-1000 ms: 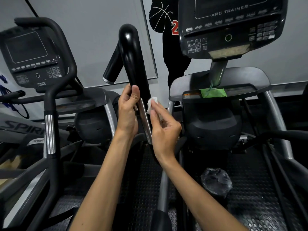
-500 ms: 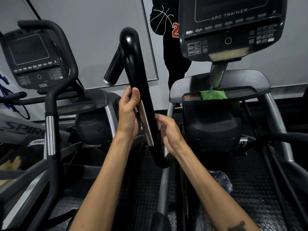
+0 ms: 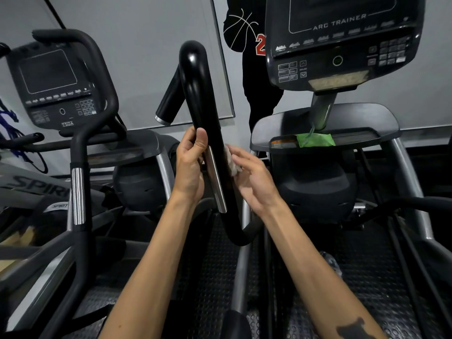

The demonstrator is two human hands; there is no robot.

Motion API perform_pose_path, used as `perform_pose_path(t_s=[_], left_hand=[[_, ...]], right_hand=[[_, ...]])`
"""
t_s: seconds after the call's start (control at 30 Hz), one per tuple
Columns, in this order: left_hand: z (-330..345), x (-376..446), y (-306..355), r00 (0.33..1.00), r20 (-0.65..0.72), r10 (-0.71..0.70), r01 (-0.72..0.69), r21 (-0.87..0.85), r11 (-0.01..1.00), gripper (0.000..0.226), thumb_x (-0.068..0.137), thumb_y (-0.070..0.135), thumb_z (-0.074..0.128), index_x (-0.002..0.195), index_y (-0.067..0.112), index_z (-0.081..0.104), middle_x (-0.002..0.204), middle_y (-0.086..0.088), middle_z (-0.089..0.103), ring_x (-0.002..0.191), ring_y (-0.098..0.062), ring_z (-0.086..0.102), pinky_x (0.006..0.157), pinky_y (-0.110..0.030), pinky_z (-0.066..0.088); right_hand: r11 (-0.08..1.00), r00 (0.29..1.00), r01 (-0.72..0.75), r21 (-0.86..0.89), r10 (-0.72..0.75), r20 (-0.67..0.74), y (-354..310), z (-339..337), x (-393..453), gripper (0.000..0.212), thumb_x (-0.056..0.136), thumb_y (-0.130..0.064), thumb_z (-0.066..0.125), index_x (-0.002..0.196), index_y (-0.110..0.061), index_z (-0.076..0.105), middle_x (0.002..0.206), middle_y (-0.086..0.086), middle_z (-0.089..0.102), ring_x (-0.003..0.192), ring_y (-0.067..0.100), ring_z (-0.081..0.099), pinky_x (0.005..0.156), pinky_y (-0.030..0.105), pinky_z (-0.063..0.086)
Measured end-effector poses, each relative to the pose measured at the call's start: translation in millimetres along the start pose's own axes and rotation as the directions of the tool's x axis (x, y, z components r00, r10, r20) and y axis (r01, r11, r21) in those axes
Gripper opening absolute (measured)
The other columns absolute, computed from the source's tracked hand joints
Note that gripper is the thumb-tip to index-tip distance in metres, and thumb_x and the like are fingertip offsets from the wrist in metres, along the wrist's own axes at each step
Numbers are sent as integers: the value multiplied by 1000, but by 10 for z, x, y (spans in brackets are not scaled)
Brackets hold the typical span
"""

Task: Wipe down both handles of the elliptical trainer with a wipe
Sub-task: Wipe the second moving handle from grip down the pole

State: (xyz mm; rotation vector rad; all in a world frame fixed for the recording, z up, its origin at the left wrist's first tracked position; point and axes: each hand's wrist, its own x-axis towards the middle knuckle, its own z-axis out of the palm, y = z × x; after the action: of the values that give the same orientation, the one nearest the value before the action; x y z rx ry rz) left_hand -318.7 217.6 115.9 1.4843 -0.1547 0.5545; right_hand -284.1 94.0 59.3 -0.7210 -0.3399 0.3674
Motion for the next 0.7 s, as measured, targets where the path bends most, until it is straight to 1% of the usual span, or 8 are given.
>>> perform_pose_path(t_s=[0.07,0.23,0.33,0.4,0.47,0.53,0.63,0.7], left_hand=[[0,1,-5,1000,3,-6,7,-7,1000,33,88,53,65,82,21,59,75,0,54,70,-17,50,70,-34,40],[21,-10,-5,1000,-16,-10,10,-5,1000,27,93,46,60,83,21,59,73,7,56,67,-9,52,68,-26,43],[21,-8,-7,1000,-14,-25,24,-26,999,23,100,36,53,88,17,60,77,0,56,69,-14,54,69,-28,46],[32,-9,4,999,-24,-26,24,-55,998,22,101,33,53,90,15,59,77,2,58,71,-13,55,71,-27,47],[56,-21,16,999,-24,-22,20,-62,998,23,103,29,51,84,16,55,71,9,55,65,-5,51,66,-20,45],[67,-27,18,999,-26,-18,17,-37,999,25,103,28,50,81,18,54,67,12,53,62,-3,50,63,-18,43],[67,-28,1,999,-38,-16,14,-42,999,23,101,33,53,82,20,58,70,9,56,65,-6,52,65,-22,44],[87,-29,2,999,-40,-21,18,-78,997,27,103,29,51,78,23,59,67,12,52,62,-3,48,64,-20,42]], right_hand=[[999,999,48,18,-47,-15,69,-8,-140,33,99,3,47,126,-2,65,126,16,70,117,22,67,104,31,52],[998,985,-14,-64,3,-171,177,-91,-234,34,94,8,53,126,7,65,124,25,69,119,30,66,108,38,49],[990,974,111,-90,-126,-187,109,160,-193,32,99,5,53,129,2,64,128,18,69,126,28,63,111,37,47],[932,936,271,-240,-313,-159,180,272,-287,35,100,0,57,134,-8,62,135,8,66,133,18,58,114,34,44],[821,888,360,-442,-447,-108,349,218,-406,38,100,-5,60,137,-17,59,140,-2,62,136,11,55,114,28,42],[776,872,337,-534,-470,-133,480,85,-460,38,100,-8,62,137,-17,59,136,-8,64,132,8,57,111,25,45],[804,865,277,-527,-447,-227,470,120,-420,34,101,-14,63,134,-12,63,131,-8,67,126,3,61,111,32,47],[764,826,324,-559,-516,-227,431,280,-424,34,100,-12,63,134,-14,63,134,-6,66,128,2,59,110,28,47]])
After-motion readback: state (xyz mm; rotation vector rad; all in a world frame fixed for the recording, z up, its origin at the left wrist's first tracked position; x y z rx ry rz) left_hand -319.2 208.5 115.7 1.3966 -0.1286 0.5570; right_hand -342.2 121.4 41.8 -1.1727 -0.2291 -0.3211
